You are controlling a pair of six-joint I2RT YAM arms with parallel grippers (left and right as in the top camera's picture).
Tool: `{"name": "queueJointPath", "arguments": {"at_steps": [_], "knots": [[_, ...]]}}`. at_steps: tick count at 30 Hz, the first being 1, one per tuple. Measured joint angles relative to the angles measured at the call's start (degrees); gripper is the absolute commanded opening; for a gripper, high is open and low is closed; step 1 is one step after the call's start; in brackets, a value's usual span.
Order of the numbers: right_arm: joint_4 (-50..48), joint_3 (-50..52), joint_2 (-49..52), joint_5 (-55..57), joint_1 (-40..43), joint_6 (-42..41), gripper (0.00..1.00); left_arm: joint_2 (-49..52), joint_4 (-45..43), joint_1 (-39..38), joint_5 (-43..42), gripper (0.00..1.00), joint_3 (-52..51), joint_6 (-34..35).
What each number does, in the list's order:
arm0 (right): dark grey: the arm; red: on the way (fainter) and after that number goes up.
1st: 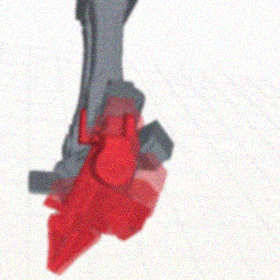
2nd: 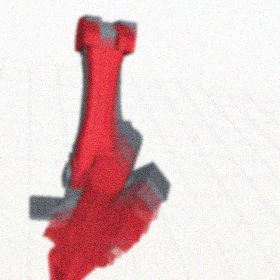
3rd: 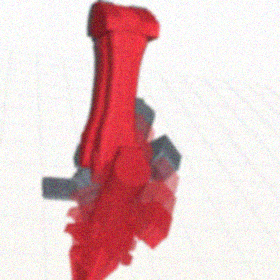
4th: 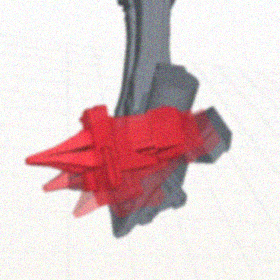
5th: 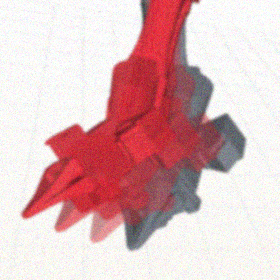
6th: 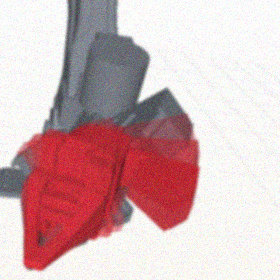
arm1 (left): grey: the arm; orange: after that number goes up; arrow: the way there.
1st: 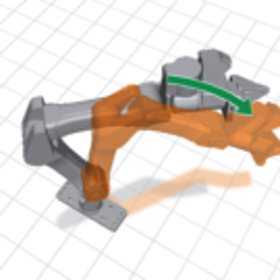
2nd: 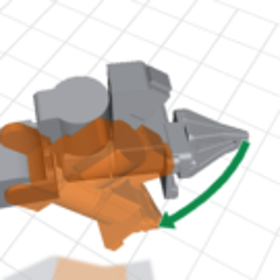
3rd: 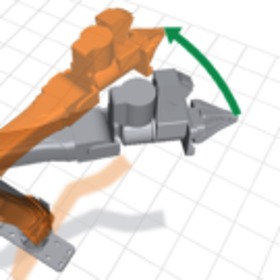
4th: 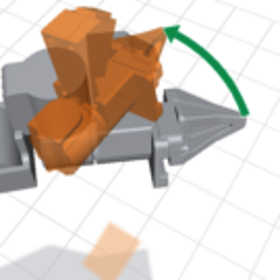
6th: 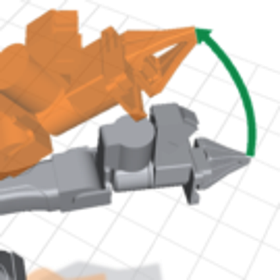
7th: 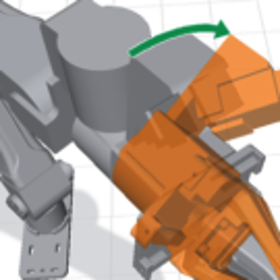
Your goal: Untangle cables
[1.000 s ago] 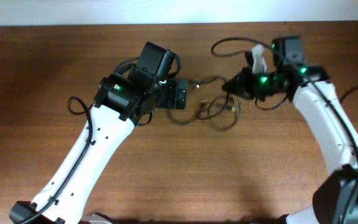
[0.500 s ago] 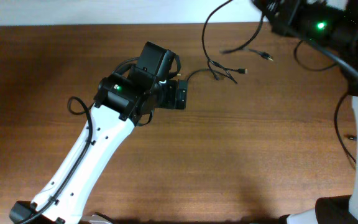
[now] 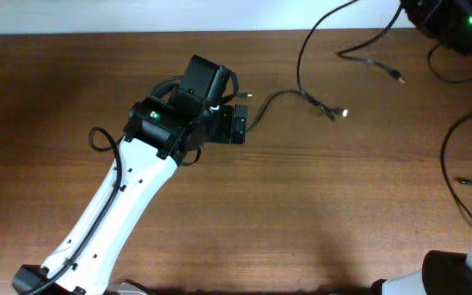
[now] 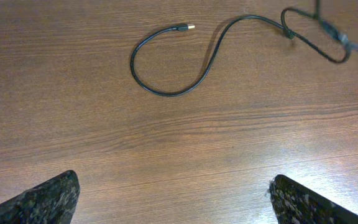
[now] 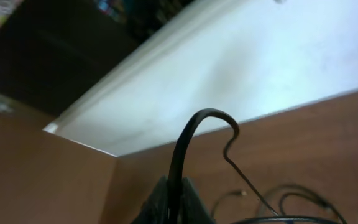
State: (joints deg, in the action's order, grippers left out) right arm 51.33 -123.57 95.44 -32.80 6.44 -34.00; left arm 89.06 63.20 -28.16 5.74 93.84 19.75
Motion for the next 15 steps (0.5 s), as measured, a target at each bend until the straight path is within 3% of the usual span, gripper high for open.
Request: {"name": "queueJointPath", "arguments": {"at_steps": [6,11,15], "knots": [[-8.11,14.32,2.27,-6.05,0.09,-3.15,0.04,0.00,-0.04,0.00,0.02,0.99,0.00,0.00],[-15.21,19.32,2.29,-14.82,0.09,-5.33,0.04,0.00,-0.02,0.00,0.02,0.99,0.00,0.00],[-37.99,20.39,2.45,-28.57,0.13,-16.83,0.04,0.00,-0.13,0.00,0.04,0.99,-0.02,0.00]]}}
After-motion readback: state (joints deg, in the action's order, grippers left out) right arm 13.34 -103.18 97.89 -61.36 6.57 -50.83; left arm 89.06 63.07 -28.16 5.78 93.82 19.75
